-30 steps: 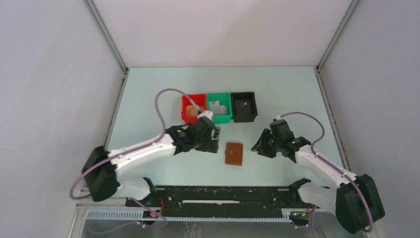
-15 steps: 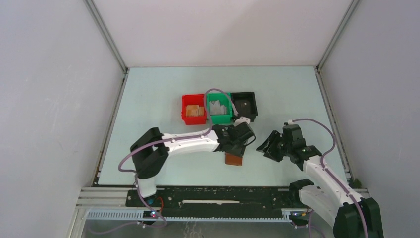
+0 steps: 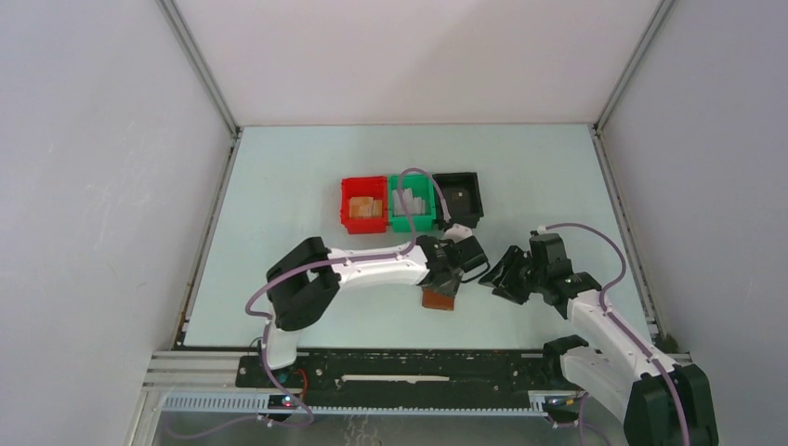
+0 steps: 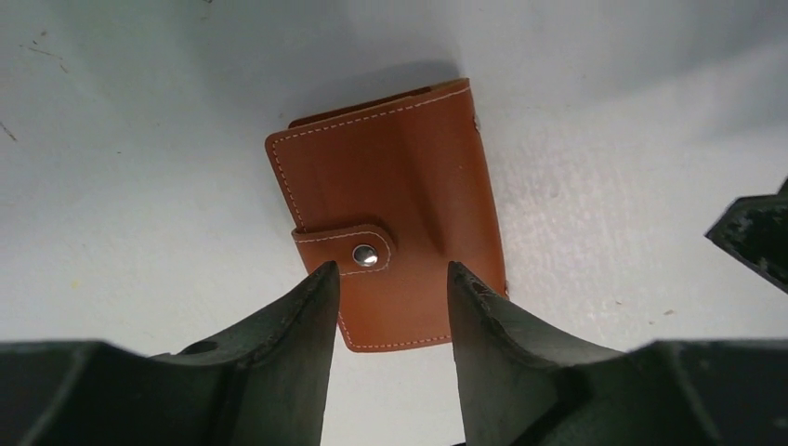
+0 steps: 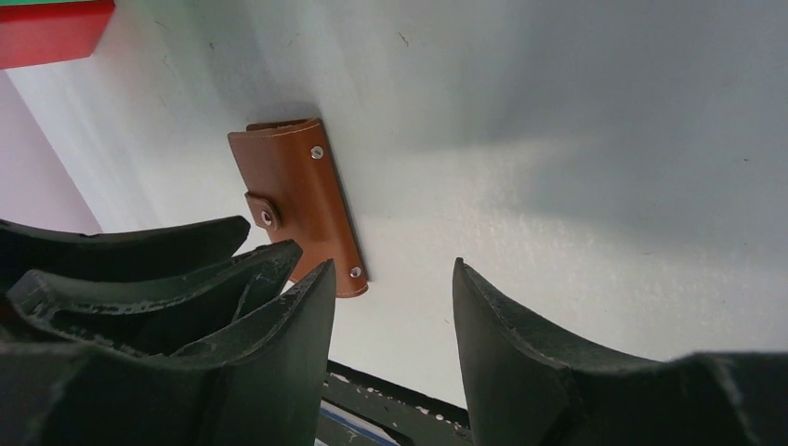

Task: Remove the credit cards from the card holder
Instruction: Open the card holder at the center of the board.

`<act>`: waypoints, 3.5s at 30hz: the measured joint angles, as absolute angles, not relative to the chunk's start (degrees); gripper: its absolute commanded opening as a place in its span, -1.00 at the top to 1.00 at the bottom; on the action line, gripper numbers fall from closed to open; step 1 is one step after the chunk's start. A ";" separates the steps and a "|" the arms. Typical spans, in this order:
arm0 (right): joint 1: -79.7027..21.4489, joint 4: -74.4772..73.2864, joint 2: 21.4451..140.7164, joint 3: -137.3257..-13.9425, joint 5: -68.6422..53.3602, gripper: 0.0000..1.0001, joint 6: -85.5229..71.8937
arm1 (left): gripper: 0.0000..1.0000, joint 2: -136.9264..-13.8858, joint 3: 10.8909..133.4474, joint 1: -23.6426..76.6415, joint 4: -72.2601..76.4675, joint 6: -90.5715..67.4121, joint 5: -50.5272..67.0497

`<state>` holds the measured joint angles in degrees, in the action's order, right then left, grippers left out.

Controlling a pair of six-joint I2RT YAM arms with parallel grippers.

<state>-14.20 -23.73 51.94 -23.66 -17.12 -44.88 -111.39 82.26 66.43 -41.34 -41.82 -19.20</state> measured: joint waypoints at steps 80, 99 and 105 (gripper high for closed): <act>-21.96 11.16 56.14 -11.42 -33.78 0.62 -57.17 | 1.00 -90.56 59.72 58.48 -18.13 -36.18 3.44; -14.46 4.16 65.04 -14.39 -36.91 -0.17 -45.12 | 1.00 -86.87 59.02 56.71 -20.69 -35.55 0.62; -13.93 -8.56 60.60 -18.35 -28.08 -0.61 -40.95 | 1.00 -85.67 56.90 56.64 -19.11 -35.57 1.54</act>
<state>-13.93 -8.56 60.60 -18.35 -28.08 -40.95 -85.67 56.90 56.64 -19.11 -35.57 1.54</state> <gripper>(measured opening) 0.775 0.004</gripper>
